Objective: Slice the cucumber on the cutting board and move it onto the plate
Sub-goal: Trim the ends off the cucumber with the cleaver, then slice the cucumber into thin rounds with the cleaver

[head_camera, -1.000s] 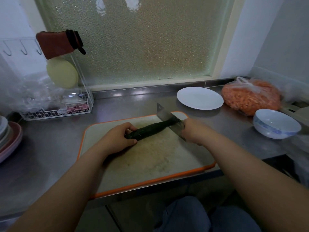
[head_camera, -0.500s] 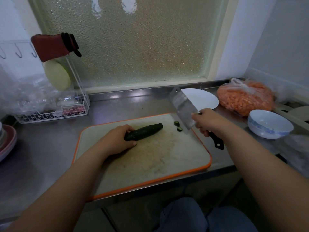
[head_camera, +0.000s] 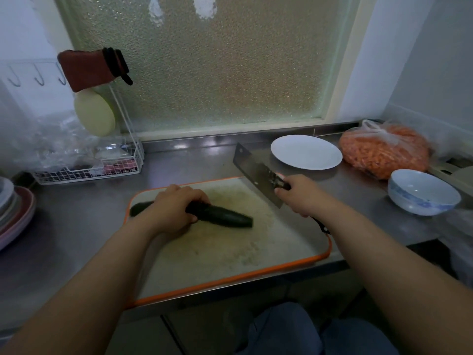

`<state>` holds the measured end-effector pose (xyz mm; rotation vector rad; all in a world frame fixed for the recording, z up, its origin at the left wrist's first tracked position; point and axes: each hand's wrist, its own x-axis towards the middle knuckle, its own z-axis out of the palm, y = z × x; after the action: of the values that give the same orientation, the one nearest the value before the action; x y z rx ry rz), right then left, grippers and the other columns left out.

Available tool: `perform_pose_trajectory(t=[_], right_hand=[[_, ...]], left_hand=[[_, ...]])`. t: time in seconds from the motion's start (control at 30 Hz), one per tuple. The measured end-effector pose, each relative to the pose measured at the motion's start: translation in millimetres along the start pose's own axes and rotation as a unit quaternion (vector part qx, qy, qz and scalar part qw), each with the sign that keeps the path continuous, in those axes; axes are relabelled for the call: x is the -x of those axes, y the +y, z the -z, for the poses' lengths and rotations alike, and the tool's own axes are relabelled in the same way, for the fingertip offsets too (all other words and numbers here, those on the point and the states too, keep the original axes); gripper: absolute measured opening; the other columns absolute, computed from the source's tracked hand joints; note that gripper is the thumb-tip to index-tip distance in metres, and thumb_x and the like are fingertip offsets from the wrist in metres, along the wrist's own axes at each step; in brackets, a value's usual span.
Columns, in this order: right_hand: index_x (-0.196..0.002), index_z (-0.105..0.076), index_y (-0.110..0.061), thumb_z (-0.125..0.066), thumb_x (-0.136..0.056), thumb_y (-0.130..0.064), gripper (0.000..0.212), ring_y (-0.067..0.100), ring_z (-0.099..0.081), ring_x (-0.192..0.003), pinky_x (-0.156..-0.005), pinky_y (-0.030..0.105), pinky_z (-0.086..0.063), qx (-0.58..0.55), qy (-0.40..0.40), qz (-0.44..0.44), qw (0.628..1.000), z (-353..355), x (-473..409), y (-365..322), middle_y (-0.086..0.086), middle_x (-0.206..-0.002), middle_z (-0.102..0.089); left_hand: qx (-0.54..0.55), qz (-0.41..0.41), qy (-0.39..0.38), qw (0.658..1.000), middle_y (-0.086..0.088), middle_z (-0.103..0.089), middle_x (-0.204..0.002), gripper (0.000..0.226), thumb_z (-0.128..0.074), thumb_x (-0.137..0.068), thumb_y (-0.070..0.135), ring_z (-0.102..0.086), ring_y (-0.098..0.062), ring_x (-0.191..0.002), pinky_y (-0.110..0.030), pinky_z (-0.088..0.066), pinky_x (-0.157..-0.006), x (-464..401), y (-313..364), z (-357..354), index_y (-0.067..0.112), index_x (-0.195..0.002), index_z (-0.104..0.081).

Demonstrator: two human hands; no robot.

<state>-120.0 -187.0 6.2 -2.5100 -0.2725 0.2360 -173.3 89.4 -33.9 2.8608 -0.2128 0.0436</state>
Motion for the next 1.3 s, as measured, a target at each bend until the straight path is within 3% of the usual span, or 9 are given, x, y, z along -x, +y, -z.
perform_pose_trajectory(t=[0.17,0.23,0.33,0.47,0.67,0.77,0.83,1.0,1.3], right_hand=[[-0.069,-0.046,-0.013,-0.048,-0.097,-0.021,0.029,0.021,-0.045,-0.048,-0.044,0.025,-0.038,0.0,-0.042,-0.016,0.999,-12,-3,-13,0.007,-0.06,-0.048],[-0.07,-0.046,-0.013,-0.047,-0.098,-0.022,0.03,0.022,-0.046,-0.05,-0.045,0.026,-0.039,0.009,-0.047,-0.024,0.999,-16,-4,-15,0.009,-0.062,-0.049],[-0.069,-0.045,-0.012,-0.047,-0.097,-0.02,0.029,0.023,-0.046,-0.051,-0.044,0.026,-0.039,0.011,-0.035,-0.027,0.999,-19,-6,-15,0.01,-0.063,-0.048],[-0.072,-0.046,-0.012,-0.047,-0.097,-0.019,0.026,0.022,-0.047,-0.05,-0.044,0.026,-0.039,0.016,-0.036,-0.024,0.999,-19,-7,-14,0.009,-0.064,-0.049],[-0.085,-0.056,-0.008,-0.047,-0.092,-0.013,0.012,0.023,-0.048,-0.054,-0.045,0.027,-0.041,0.027,-0.061,-0.015,0.998,-17,-3,-13,0.013,-0.069,-0.052],[-0.081,-0.055,-0.01,-0.047,-0.09,-0.015,0.013,0.025,-0.052,-0.054,-0.045,0.028,-0.044,0.053,-0.065,-0.001,0.996,-21,-1,-16,0.011,-0.07,-0.053],[-0.074,-0.051,-0.013,-0.046,-0.09,-0.016,0.017,0.026,-0.053,-0.052,-0.044,0.029,-0.045,0.067,-0.066,0.006,0.996,-25,0,-18,0.009,-0.069,-0.052],[-0.078,-0.048,-0.013,-0.044,-0.093,-0.023,0.019,0.021,-0.05,-0.049,-0.042,0.025,-0.039,0.1,-0.06,0.011,0.993,-32,3,-25,0.006,-0.067,-0.05],[-0.087,-0.046,-0.013,-0.044,-0.093,-0.019,0.008,0.024,-0.046,-0.062,-0.044,0.023,-0.027,0.132,-0.055,-0.004,0.99,-38,-2,-29,0.003,-0.071,-0.044]], left_hand=[[0.125,0.007,0.044,0.991,-0.004,-0.044,-0.133,0.044,-0.052,-0.077,-0.002,-0.041,-0.024,-0.123,-0.031,-0.031,-0.106,2,10,-1,0.037,-0.087,-0.069],[0.157,0.081,0.037,0.984,-0.008,-0.039,-0.13,0.019,-0.063,-0.085,0.021,-0.045,-0.026,-0.122,-0.03,-0.034,-0.106,-1,15,-4,0.026,-0.103,-0.062],[0.111,0.168,-0.009,0.979,-0.01,-0.033,-0.137,0.073,-0.067,-0.078,0.053,-0.047,-0.031,-0.12,-0.04,-0.041,-0.103,-6,24,-13,0.019,-0.136,-0.036],[0.204,0.115,-0.04,0.972,-0.002,-0.044,-0.139,0.079,-0.072,-0.075,0.014,-0.053,-0.021,-0.113,-0.026,-0.044,-0.092,-9,32,1,0.024,-0.143,-0.032],[0.107,0.0,-0.129,0.986,0.013,-0.05,-0.11,0.066,-0.059,-0.078,-0.001,-0.052,-0.009,-0.103,-0.005,-0.035,-0.065,8,26,21,0.037,-0.131,-0.049],[0.157,0.004,-0.079,0.984,0.02,-0.053,-0.098,0.05,-0.062,-0.079,0.004,-0.057,-0.008,-0.097,-0.005,-0.042,-0.076,9,19,11,0.037,-0.116,-0.056],[0.165,-0.002,-0.011,0.986,0.016,-0.055,-0.104,0.035,-0.069,-0.081,0.022,-0.056,-0.008,-0.097,-0.019,-0.047,-0.083,5,24,0,0.037,-0.11,-0.056],[0.044,-0.048,0.102,0.993,0.008,-0.055,-0.109,0.026,-0.062,-0.086,0.035,-0.054,-0.013,-0.095,-0.027,-0.042,-0.076,-14,41,-28,0.031,-0.11,-0.056],[0.053,-0.055,0.111,0.991,0.006,-0.052,-0.091,0.011,-0.064,-0.084,0.03,-0.053,-0.016,-0.086,-0.025,-0.032,-0.067,-39,50,-30,0.024,-0.091,-0.059]])
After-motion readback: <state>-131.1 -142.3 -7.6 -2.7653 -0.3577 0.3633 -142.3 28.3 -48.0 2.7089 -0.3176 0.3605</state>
